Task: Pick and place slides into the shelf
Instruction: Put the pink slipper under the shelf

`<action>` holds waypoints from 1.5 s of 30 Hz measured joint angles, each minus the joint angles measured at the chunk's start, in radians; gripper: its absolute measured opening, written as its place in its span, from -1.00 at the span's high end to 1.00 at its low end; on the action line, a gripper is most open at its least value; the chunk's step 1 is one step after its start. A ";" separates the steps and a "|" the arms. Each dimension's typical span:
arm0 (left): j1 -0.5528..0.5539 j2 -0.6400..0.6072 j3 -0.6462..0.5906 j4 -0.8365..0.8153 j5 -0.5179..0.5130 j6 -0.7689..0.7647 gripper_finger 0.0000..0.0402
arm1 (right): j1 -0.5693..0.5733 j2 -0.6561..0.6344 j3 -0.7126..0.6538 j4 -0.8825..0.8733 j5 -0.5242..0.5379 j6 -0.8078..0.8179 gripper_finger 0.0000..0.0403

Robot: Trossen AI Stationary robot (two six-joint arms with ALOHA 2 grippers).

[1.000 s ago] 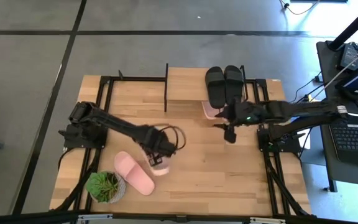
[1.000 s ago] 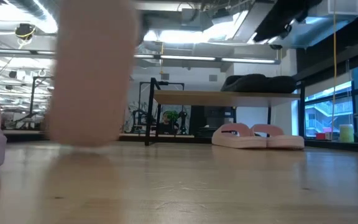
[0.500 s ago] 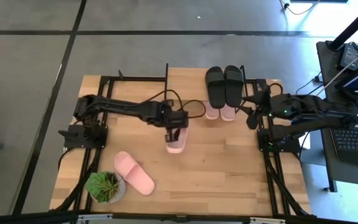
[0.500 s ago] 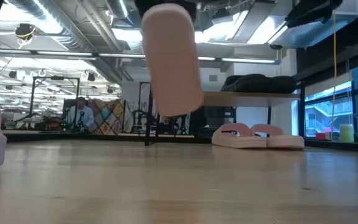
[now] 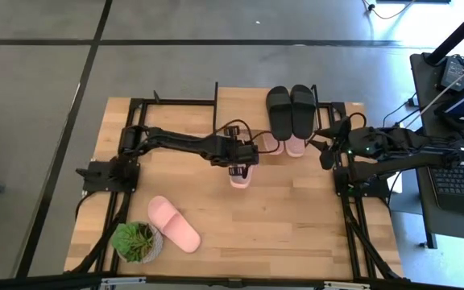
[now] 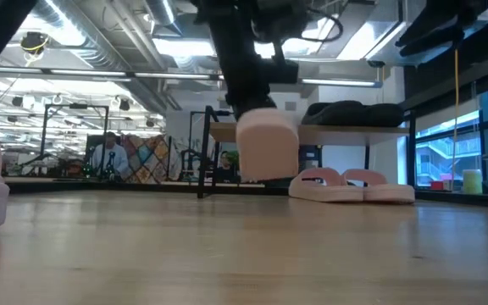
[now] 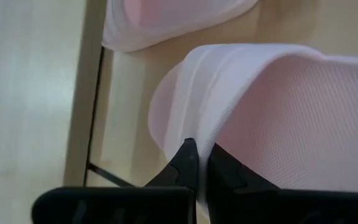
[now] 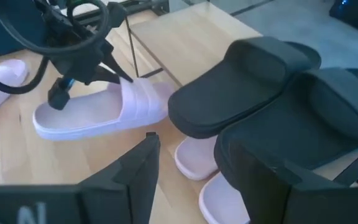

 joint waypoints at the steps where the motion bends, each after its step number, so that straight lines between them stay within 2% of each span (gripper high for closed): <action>1: 0.000 0.011 0.000 0.005 -0.017 0.000 0.99 | 0.000 0.000 -0.007 0.001 0.000 0.003 0.03; 13: 0.040 0.103 0.000 0.159 -0.059 -0.036 0.99 | 0.000 0.001 -0.086 0.038 0.000 0.092 0.03; 19: 0.063 0.105 0.000 0.164 -0.046 -0.088 0.99 | 0.000 0.000 -0.098 0.042 -0.002 0.110 0.03; 26: 0.064 0.115 0.001 0.242 -0.013 -0.111 0.99 | 0.000 0.000 -0.098 0.049 -0.002 0.106 0.03; 45: 0.070 0.136 0.001 0.241 -0.001 -0.160 0.96 | 0.000 0.000 -0.098 0.048 -0.002 0.105 0.03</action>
